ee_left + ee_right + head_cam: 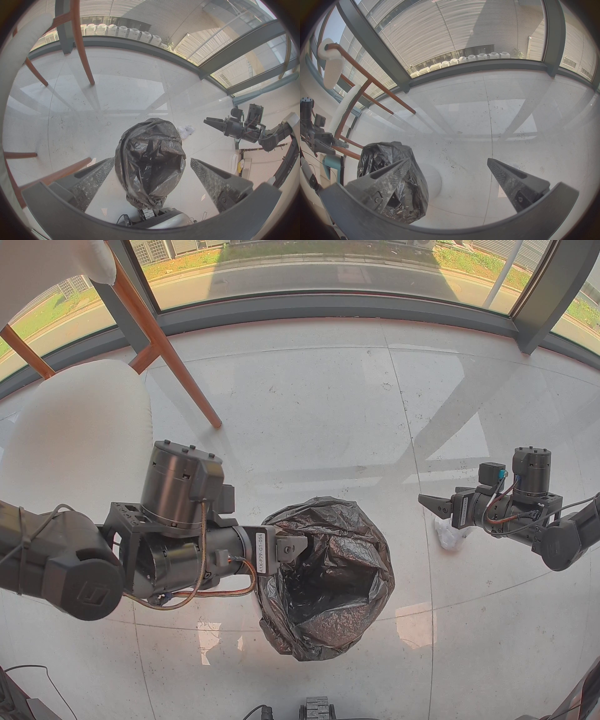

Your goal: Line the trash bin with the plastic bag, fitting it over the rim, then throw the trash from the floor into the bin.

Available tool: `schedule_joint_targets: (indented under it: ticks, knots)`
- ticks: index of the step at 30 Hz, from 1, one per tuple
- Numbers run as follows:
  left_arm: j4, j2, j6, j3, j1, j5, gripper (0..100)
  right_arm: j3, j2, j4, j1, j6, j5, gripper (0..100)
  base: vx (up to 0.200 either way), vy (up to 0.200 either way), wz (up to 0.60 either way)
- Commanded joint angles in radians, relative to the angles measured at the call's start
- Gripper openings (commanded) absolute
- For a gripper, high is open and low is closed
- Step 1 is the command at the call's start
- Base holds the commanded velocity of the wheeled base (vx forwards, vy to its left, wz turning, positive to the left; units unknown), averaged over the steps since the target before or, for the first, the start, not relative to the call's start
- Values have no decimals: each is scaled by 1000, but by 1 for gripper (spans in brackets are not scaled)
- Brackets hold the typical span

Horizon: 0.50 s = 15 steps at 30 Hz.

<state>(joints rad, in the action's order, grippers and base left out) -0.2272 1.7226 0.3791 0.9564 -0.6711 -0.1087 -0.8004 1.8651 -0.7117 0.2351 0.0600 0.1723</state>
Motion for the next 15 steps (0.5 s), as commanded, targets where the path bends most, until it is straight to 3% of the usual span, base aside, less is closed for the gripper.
schedule_joint_targets:
  ticks: [1,15]
  knots:
    - [0,-57,15,-31,-2,0,100,6,-7,-2,6,0,-4,100,-200,0,0]
    - [-1,-74,-3,-64,-2,12,100,37,-30,-2,3,0,-10,100,-200,0,0]
